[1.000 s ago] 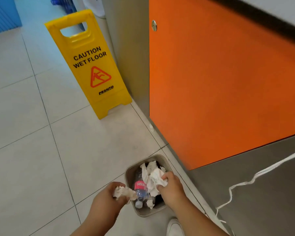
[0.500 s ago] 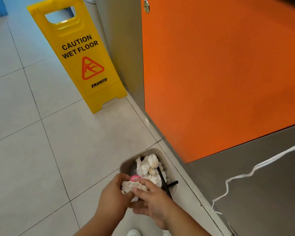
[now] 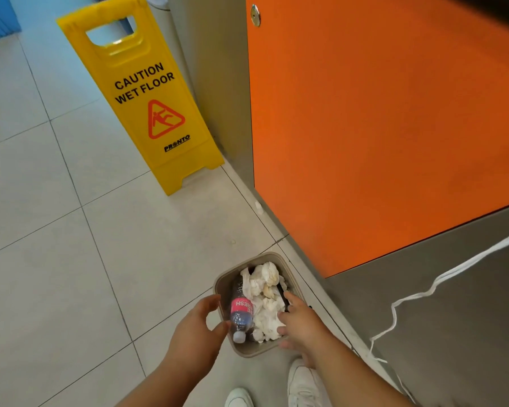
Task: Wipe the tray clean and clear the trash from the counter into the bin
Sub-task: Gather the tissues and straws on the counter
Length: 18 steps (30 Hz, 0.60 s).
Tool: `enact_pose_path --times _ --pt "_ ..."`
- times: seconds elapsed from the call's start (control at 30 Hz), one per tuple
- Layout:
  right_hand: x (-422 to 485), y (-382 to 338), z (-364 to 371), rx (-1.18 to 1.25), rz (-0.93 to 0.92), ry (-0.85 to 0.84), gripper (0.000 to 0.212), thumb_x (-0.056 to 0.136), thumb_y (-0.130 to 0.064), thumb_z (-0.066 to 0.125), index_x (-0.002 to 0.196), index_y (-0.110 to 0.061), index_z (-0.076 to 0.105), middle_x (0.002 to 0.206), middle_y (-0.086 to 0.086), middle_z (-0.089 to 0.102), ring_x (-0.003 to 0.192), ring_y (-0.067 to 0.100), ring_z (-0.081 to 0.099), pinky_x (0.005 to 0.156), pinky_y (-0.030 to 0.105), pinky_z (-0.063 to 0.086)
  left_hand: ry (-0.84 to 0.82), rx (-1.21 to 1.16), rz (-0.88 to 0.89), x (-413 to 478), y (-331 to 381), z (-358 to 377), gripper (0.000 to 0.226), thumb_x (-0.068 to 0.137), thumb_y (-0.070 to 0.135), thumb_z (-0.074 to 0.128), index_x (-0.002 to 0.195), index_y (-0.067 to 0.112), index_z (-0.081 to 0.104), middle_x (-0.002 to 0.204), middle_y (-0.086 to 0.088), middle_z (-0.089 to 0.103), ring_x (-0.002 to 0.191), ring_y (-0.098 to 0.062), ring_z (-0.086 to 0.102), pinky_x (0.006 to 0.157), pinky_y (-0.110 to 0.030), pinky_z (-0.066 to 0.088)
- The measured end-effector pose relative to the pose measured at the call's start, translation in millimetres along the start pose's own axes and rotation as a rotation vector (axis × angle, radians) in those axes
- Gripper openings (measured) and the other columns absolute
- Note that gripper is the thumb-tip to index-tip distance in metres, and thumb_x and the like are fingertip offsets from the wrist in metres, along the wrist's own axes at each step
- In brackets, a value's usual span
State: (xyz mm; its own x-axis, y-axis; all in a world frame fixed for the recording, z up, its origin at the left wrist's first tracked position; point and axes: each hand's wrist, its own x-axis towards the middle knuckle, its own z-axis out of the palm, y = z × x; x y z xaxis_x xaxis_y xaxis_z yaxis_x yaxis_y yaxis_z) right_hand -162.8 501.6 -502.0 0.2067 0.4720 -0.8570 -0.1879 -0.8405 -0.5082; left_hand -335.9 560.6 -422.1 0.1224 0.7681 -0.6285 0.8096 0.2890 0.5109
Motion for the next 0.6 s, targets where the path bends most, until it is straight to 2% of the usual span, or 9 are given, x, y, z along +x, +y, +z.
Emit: enact_pose_path --times 0.07,0.17,0.27,0.4,0.53,0.6 --pt "-17 -14 -8 0.046 -0.001 -0.024 0.044 0.093 -0.003 0.045 0.126 -0.032 0.044 0.103 0.001 0.050 0.079 0.018 0.053 0.070 0.033 0.050 0.009 0.004 0.011 -7 7 -10 0.047 0.087 0.023 0.063 0.131 0.027 0.047 0.128 0.008 0.057 0.122 -0.011 0.049 0.098 -0.026 0.039" --pt "-55 -38 -23 0.050 -0.035 -0.095 0.027 0.097 -0.004 0.042 0.118 -0.021 0.047 0.092 0.002 0.054 0.071 0.012 0.051 0.058 0.019 0.044 0.014 0.011 0.056 -26 27 -32 0.040 0.087 0.025 0.062 0.125 0.028 0.051 0.121 0.009 0.058 0.118 -0.011 0.052 0.097 -0.027 0.040" --pt "-98 -67 -37 0.016 -0.078 -0.026 0.022 0.097 -0.015 0.046 0.116 -0.021 0.056 0.106 -0.001 0.062 0.081 0.011 0.058 0.064 0.021 0.047 0.013 0.035 0.137 -48 52 -58 0.027 0.088 0.024 0.060 0.110 0.037 0.051 0.112 0.013 0.059 0.111 -0.007 0.053 0.094 -0.023 0.040" --pt "-164 -114 -59 0.041 -0.180 0.030 0.014 0.097 -0.017 0.049 0.105 -0.021 0.059 0.092 -0.001 0.063 0.075 0.011 0.055 0.060 0.019 0.043 0.004 0.066 0.258 -83 93 -100 0.025 0.088 0.024 0.061 0.103 0.040 0.050 0.105 0.017 0.060 0.107 -0.004 0.055 0.092 -0.018 0.040" --pt "-245 -164 -80 0.079 -0.308 0.073 0.012 0.095 -0.019 0.052 0.100 -0.023 0.063 0.104 0.002 0.066 0.078 0.013 0.058 0.065 0.026 0.044 -0.019 0.043 0.362 -121 133 -141 0.027 0.086 0.022 0.064 0.091 0.046 0.053 0.099 0.017 0.065 0.099 -0.003 0.059 0.083 -0.013 0.040" --pt "-288 -189 -90 0.122 -0.416 0.100 0.014 0.095 -0.016 0.052 0.101 -0.020 0.064 0.101 0.002 0.066 0.075 0.012 0.058 0.061 0.025 0.043 -0.019 0.035 0.424 -141 154 -161 0.025 0.085 0.020 0.065 0.090 0.044 0.057 0.096 0.016 0.066 0.097 -0.001 0.060 0.076 -0.009 0.038"
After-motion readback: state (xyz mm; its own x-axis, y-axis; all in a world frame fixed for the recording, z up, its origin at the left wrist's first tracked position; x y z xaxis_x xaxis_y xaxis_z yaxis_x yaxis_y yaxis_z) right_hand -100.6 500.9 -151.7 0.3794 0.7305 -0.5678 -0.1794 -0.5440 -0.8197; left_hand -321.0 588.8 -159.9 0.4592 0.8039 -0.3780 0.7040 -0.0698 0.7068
